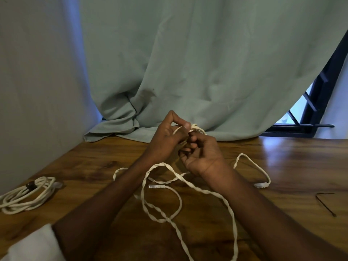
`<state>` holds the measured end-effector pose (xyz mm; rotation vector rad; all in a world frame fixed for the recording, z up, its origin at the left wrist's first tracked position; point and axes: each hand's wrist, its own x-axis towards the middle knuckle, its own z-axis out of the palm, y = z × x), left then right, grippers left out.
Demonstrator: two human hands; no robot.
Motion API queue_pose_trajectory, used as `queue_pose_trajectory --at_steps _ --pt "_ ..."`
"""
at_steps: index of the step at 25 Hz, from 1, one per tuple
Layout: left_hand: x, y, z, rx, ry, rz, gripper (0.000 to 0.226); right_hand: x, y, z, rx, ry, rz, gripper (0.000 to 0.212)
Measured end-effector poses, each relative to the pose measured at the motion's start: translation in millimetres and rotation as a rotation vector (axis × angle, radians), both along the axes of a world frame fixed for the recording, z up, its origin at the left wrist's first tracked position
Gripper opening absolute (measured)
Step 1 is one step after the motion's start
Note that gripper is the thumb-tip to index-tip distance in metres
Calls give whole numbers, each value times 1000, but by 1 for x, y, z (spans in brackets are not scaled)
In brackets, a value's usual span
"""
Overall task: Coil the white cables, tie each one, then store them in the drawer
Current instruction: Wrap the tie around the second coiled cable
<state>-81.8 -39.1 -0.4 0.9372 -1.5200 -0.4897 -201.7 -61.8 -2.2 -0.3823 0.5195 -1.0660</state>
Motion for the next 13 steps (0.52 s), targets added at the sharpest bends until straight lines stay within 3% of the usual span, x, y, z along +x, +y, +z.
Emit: queue_pose_trajectory --at_steps 3,13 --pt "0 -4 2 7 48 60 34 2 2 -1 -28 -68 16 18" --pt "4 -15 -4 185 183 151 19 5 5 -13 -152 30 113 25"
